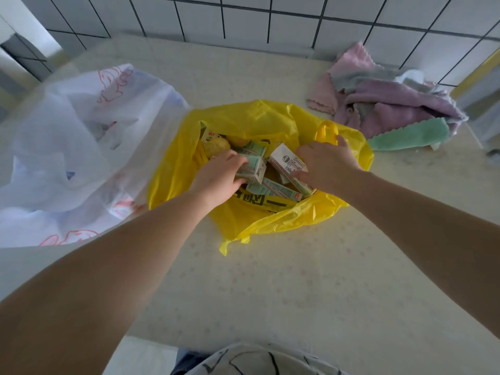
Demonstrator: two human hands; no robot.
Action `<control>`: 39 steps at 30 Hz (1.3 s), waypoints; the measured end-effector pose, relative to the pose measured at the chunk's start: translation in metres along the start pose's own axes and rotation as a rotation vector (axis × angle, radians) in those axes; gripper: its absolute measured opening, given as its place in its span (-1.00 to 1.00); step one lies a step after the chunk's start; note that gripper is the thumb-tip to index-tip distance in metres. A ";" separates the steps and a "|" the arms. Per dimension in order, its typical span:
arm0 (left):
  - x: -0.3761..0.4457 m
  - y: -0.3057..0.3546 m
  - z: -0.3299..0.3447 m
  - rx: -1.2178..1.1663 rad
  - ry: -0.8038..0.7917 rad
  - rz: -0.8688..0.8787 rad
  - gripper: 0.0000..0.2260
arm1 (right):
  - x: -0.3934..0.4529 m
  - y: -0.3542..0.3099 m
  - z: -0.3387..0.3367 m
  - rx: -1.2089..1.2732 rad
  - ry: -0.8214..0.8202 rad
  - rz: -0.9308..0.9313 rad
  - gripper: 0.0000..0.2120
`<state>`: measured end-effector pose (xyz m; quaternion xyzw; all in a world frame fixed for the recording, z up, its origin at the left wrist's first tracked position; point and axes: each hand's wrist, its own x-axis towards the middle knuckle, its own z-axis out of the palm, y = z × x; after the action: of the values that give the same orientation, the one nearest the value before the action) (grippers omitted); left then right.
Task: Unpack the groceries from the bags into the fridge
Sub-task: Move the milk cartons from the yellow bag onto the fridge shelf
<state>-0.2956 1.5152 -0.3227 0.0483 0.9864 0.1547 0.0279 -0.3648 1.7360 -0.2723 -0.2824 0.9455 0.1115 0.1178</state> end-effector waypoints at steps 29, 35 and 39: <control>0.001 -0.001 -0.027 -0.193 0.100 -0.254 -0.55 | 0.034 -0.017 0.017 0.463 -0.287 0.228 -0.45; -0.024 0.005 -0.046 -0.702 0.358 -0.626 -0.53 | 0.020 -0.028 -0.005 0.455 -0.063 0.173 -0.44; -0.044 0.006 -0.057 -1.296 0.459 -0.870 -0.53 | 0.010 -0.039 -0.026 0.492 0.062 0.110 -0.39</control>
<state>-0.2555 1.4987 -0.2650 -0.3981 0.6127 0.6761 -0.0949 -0.3558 1.6919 -0.2562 -0.1966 0.9613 -0.1245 0.1475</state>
